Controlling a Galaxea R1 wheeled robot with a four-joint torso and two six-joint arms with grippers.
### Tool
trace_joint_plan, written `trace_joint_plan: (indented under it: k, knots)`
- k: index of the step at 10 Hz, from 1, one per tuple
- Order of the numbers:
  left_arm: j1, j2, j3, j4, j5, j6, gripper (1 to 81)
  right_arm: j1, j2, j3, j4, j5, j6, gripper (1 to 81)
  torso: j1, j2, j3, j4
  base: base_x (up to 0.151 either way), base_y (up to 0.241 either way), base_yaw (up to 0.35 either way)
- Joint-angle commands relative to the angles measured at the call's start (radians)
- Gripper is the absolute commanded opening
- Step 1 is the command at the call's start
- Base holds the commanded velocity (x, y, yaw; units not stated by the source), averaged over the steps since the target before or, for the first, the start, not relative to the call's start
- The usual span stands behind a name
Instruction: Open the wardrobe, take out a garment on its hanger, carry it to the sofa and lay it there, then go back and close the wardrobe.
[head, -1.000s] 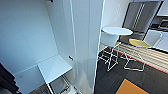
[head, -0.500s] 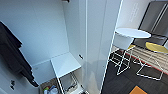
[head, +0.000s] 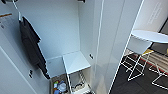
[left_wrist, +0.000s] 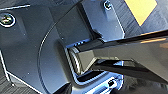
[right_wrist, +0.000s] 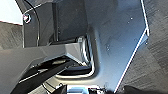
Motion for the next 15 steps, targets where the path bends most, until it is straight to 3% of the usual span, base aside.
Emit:
trace_joint_plan:
  k: [1,9,15]
  knots:
    - [-0.023,0.001,0.008,0.011,0.035,0.004,81.1,0.022,0.005,0.000,-0.006,-0.058,-0.001,81.1,0.000,0.000,0.000,0.000,0.000,0.000,0.333]
    - [-0.023,0.032,-0.041,0.014,0.031,0.004,81.1,0.021,0.004,-0.001,-0.005,-0.058,-0.001,81.1,0.000,0.000,0.000,0.000,0.000,0.000,0.271]
    - [-0.022,0.033,-0.041,0.012,0.031,0.004,81.1,0.019,0.002,-0.005,-0.002,-0.058,-0.001,81.1,0.000,0.000,0.000,0.000,0.000,0.000,0.075]
